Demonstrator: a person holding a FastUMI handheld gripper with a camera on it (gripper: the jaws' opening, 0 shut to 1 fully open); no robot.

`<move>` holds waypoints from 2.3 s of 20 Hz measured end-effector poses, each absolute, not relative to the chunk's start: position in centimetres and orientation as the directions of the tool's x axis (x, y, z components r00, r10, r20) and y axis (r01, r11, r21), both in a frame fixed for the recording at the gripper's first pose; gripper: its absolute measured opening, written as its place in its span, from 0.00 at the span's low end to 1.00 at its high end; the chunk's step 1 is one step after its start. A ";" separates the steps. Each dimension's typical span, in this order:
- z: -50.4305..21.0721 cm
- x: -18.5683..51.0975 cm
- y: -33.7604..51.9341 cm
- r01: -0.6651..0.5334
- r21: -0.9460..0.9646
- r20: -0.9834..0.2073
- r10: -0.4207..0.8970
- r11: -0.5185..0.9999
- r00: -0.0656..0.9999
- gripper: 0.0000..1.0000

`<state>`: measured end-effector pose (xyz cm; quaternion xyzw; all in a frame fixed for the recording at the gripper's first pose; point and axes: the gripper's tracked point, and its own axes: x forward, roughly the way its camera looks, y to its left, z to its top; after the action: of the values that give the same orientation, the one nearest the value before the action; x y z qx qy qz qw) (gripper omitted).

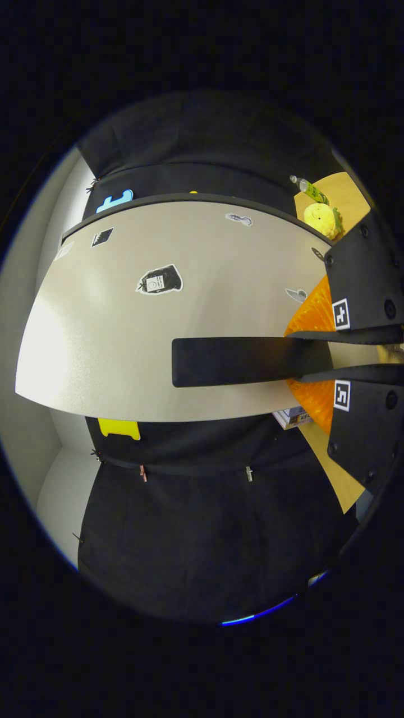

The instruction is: Open the shoe cabinet door, grab the shoes and put them into the shoe cabinet, then close the shoe cabinet door.

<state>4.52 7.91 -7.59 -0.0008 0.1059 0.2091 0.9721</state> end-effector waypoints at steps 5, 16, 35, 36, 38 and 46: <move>-7.1 2.7 4.9 -0.416 0.059 -0.210 0.419 0.907 0.883 0.17; -6.3 0.4 -1.0 -0.374 0.096 -0.203 0.386 0.922 0.900 0.27; -3.6 -1.8 -4.0 -0.315 0.006 -0.087 0.314 0.949 0.945 0.55; -3.7 -1.6 -4.3 -0.302 0.023 -0.086 0.303 0.953 0.949 0.54; -4.1 -1.3 -5.1 -0.275 0.050 -0.096 0.279 0.960 0.955 0.56; -4.0 -1.1 -8.2 -0.171 0.018 -0.103 0.172 0.985 0.980 0.57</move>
<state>-1.07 -8.17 -3.95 0.0047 0.0524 0.0862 0.9949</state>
